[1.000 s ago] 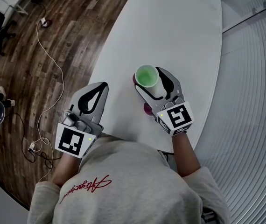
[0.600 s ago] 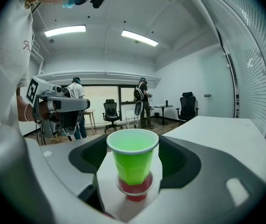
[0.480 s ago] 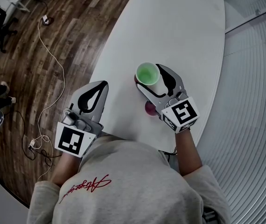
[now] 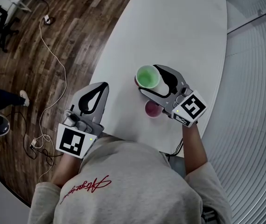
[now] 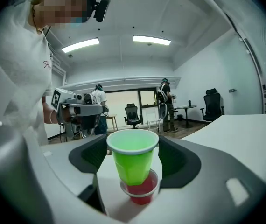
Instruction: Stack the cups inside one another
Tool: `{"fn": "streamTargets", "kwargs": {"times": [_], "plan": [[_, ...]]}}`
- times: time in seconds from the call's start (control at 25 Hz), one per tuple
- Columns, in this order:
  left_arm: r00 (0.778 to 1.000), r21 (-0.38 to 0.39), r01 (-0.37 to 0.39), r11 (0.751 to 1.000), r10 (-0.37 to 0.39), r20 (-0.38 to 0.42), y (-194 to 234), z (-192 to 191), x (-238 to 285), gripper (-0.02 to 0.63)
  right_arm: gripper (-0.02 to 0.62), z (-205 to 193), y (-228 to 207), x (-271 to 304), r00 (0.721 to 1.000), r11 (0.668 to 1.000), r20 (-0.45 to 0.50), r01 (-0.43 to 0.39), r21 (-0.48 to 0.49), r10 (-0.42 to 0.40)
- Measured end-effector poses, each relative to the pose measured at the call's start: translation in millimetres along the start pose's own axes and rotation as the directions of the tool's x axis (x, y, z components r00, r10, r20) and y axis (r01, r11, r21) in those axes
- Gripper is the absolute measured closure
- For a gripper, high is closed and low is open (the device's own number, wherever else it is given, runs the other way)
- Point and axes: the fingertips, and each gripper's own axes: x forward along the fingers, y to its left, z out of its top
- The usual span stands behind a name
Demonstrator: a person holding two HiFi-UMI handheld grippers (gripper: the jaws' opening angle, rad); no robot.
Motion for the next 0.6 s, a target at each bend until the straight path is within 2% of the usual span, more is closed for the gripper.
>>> {"fn": "streamTargets", "kwargs": {"times": [0.16, 0.6], "plan": [[1.0, 0.001, -0.006, 1.0, 0.006, -0.004, 0.2, 2.0, 0.0, 0.612, 0.252, 5.0, 2.3, -2.9, 0.998, 0.998, 0.029, -0.059, 0.002, 0.059], [1.0, 0.008, -0.001, 1.0, 0.002, -0.02, -1.6, 1.0, 2.1, 0.612, 0.252, -4.5, 1.6, -3.6, 0.987, 0.986, 0.016, -0.161, -0.033, 0.162]]}}
